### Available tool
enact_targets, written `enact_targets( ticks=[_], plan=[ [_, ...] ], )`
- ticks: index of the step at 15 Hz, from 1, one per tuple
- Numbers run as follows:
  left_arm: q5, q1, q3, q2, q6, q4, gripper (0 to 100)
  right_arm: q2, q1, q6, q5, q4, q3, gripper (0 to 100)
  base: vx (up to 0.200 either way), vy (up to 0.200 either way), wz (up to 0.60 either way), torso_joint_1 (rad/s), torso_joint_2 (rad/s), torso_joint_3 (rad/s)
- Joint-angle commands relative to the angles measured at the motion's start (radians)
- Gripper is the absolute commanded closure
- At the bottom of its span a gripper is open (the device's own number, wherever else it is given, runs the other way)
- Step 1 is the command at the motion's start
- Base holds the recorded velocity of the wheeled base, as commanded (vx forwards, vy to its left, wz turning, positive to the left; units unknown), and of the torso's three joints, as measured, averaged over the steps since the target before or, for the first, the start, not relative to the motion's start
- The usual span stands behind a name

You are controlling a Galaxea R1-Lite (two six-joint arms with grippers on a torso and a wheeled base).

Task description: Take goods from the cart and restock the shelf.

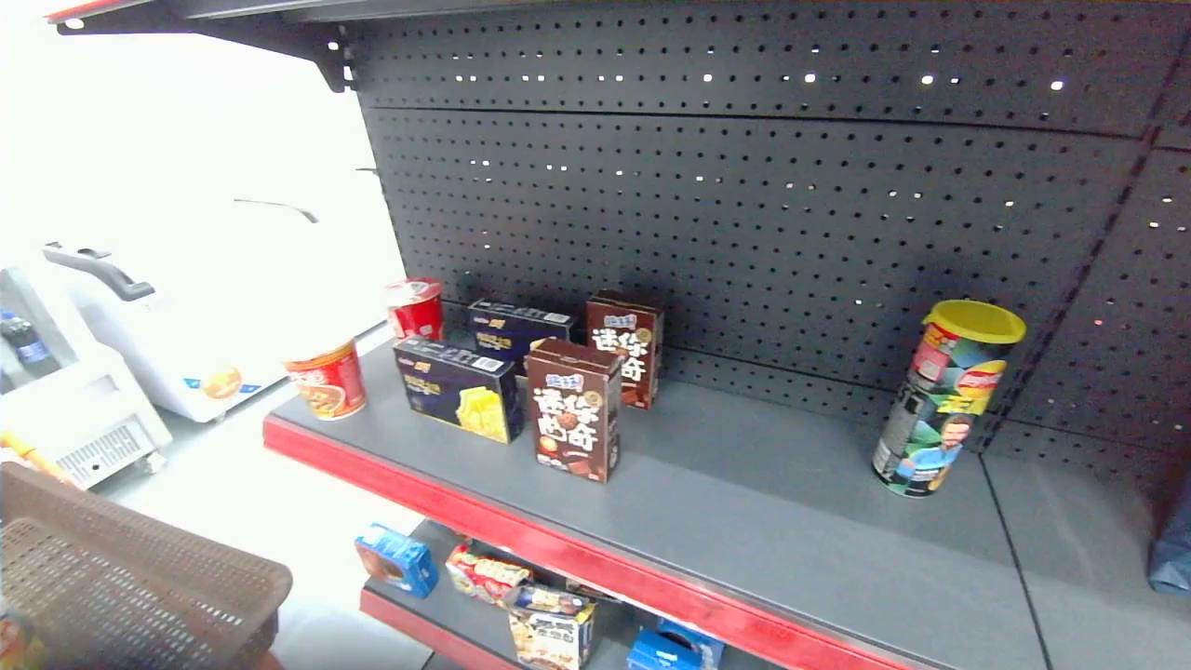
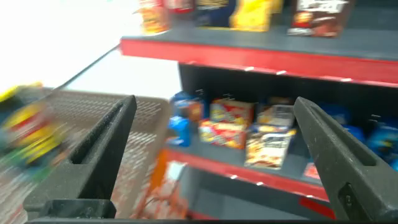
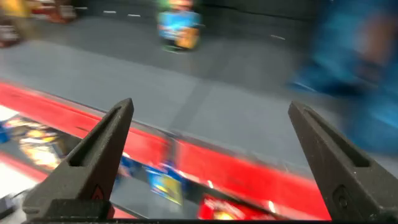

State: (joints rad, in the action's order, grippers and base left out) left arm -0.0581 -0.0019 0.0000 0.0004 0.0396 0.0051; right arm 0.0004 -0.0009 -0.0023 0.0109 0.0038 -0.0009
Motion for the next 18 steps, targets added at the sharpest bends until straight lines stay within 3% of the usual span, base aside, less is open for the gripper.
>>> enact_targets(
  ticks=[1,12,18],
  plan=[
    [0.0,-0.001,0.0,0.0,0.0,-0.001,0,0.0,-0.001,-0.001,0.0,0.001,0.001,0,0.0,0.0,0.6,-0.002,0.01,0.007],
    [0.001,-0.001,-0.002,0.0,-0.003,-0.002,0,0.0,0.001,-0.002,0.001,0.001,-0.001,0,0.0,0.0,0.6,0.001,0.0,0.003],
    [-0.019,-0.003,-0.002,0.0,0.011,-0.001,0,0.0,0.001,-0.002,0.0,0.001,0.001,0,0.0,0.0,0.0,0.0,0.0,0.0]
  ],
)
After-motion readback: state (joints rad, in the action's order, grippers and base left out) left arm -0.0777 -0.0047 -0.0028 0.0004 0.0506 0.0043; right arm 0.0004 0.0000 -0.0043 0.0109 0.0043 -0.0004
